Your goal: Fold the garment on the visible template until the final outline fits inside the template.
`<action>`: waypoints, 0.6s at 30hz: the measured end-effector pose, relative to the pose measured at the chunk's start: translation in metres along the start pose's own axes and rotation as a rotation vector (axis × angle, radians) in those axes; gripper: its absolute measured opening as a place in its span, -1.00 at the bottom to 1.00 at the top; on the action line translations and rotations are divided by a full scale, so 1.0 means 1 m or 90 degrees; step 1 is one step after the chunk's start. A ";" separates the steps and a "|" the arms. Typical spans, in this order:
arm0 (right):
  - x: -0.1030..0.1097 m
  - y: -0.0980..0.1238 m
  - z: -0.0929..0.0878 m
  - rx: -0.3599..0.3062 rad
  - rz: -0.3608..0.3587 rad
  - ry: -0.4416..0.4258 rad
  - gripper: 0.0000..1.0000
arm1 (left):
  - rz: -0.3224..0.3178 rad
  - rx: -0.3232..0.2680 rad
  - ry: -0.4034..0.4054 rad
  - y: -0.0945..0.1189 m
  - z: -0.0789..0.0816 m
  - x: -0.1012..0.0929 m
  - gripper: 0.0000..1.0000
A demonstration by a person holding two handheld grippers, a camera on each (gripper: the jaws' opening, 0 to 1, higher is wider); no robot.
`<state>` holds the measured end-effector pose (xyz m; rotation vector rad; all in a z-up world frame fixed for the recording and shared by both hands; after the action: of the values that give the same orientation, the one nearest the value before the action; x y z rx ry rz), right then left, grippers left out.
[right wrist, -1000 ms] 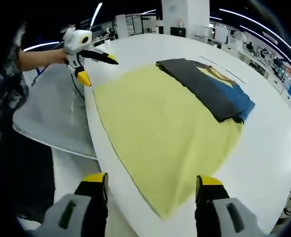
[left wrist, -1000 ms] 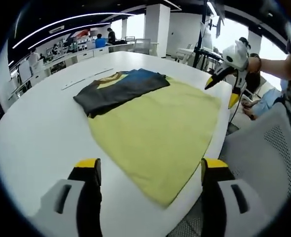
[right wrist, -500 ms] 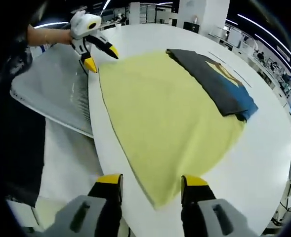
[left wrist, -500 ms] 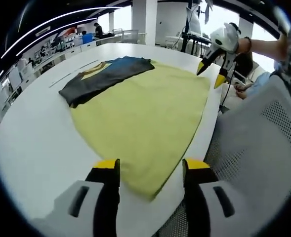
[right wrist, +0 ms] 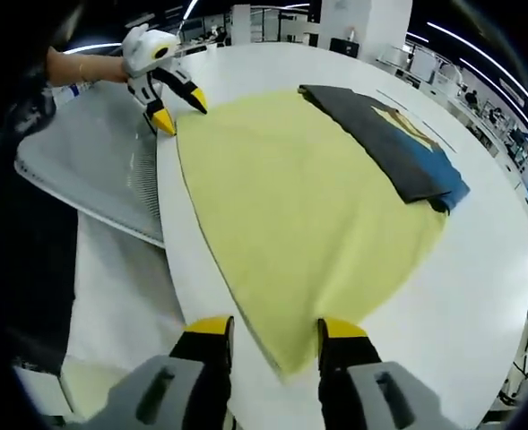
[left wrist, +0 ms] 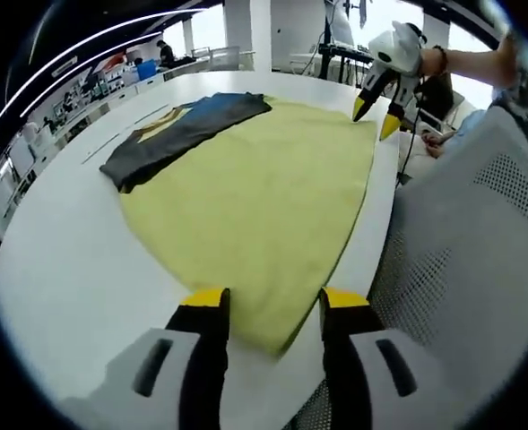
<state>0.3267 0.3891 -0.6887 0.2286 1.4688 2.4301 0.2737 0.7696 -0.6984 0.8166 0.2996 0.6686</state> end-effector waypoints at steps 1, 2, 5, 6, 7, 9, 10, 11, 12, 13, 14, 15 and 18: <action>-0.001 0.000 0.000 0.000 -0.001 -0.001 -0.36 | 0.001 0.001 0.002 0.000 0.001 0.001 -0.28; -0.002 0.000 0.000 0.000 -0.001 -0.002 -0.40 | 0.004 0.004 0.007 -0.002 0.002 0.002 -0.30; -0.006 0.001 -0.001 0.003 -0.005 -0.003 -0.45 | 0.015 0.012 0.018 -0.003 0.004 0.006 -0.44; -0.006 0.000 0.000 0.001 -0.008 -0.007 -0.45 | 0.017 0.014 0.022 -0.004 0.004 0.008 -0.48; -0.006 0.000 0.000 0.000 -0.007 -0.007 -0.46 | 0.019 0.016 0.024 -0.004 0.004 0.010 -0.52; -0.007 0.000 0.000 -0.002 -0.009 -0.006 -0.53 | 0.024 0.017 0.025 -0.005 0.005 0.011 -0.59; -0.008 0.000 0.000 -0.003 -0.010 -0.008 -0.57 | 0.027 0.018 0.028 -0.004 0.005 0.012 -0.62; -0.009 0.000 0.000 -0.003 -0.011 -0.011 -0.62 | 0.029 0.019 0.028 -0.004 0.005 0.013 -0.68; -0.010 0.000 0.000 -0.004 -0.015 -0.018 -0.65 | 0.030 0.019 0.028 -0.004 0.005 0.014 -0.74; -0.011 0.000 0.000 -0.005 -0.019 -0.030 -0.68 | 0.032 0.020 0.029 -0.005 0.005 0.014 -0.78; -0.012 0.000 0.000 -0.006 -0.022 -0.034 -0.73 | 0.035 0.020 0.033 -0.005 0.004 0.016 -0.83; -0.013 0.000 0.000 -0.006 -0.024 -0.032 -0.77 | 0.036 0.020 0.033 -0.005 0.005 0.016 -0.87; -0.015 0.000 0.000 -0.010 -0.032 -0.036 -0.88 | 0.037 0.019 0.033 -0.005 0.006 0.015 -0.98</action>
<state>0.3404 0.3845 -0.6882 0.2520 1.4133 2.3749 0.2904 0.7738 -0.6982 0.8404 0.3341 0.7412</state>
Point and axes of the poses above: the point that each gripper's makers call its tool centre point, and the gripper's own axes: y roughly backward along the fingers, x roughly to its left, z roughly out of its top, the point moved 10 cm from there along y, roughly backward along the fingers, and after that the axes turned 1 degree about y, right-handed, at the moved point
